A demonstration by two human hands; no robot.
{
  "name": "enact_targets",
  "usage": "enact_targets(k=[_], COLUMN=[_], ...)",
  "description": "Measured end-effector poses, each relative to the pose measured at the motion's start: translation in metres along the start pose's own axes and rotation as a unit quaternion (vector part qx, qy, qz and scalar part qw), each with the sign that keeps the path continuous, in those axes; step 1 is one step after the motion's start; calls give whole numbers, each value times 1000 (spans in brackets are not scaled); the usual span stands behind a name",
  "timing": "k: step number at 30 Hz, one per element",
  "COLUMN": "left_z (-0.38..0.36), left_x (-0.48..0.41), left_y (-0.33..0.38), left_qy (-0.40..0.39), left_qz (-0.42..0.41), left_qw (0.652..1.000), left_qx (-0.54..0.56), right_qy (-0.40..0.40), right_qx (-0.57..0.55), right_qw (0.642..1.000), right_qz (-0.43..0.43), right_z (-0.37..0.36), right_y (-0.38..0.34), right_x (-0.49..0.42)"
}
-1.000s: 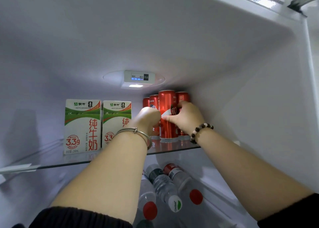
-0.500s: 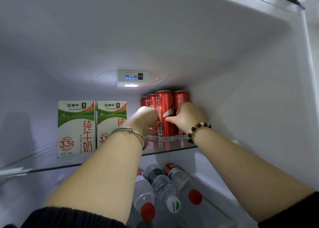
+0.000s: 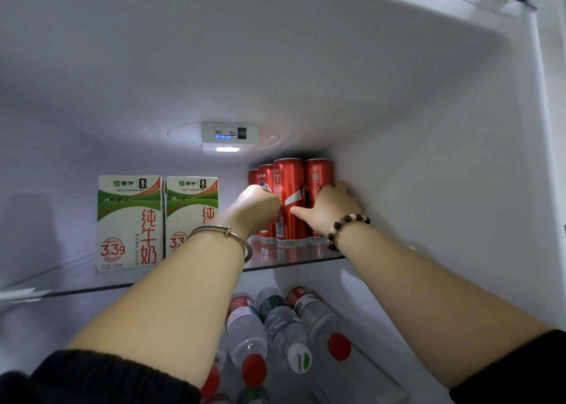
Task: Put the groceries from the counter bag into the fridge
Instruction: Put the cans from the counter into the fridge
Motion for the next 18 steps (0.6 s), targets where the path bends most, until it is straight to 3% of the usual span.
enact_targets(k=[5,10,15,18], left_z=[-5,14,25,29], left_x=[6,28,85,141], left_y=[5,27,59,70], left_qy=[-3,67,148,224], left_qz=[7,-24,-166,-289], left_qw=[996,984,917,881], left_qx=[-92,-166,-330,-300], right_qy=[-55,-37,52,53], right_qx=[13,-49,-148,-144], right_qw=[998,998,987,988], right_qz=[5,-32,-19,5], right_z=[2,15,55,70], right_y=[-4,9,12,7], right_x=[1,17,59,94])
Point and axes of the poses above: each hand's wrist, its own x-axis away from the middle knuckle, its own z-axis out of the back of the hand, y = z × x, the point moved 10 cm from there along -x, towards the middle knuckle, and after that the axes turned 5 degrees about -x, right-handed, at the moved point
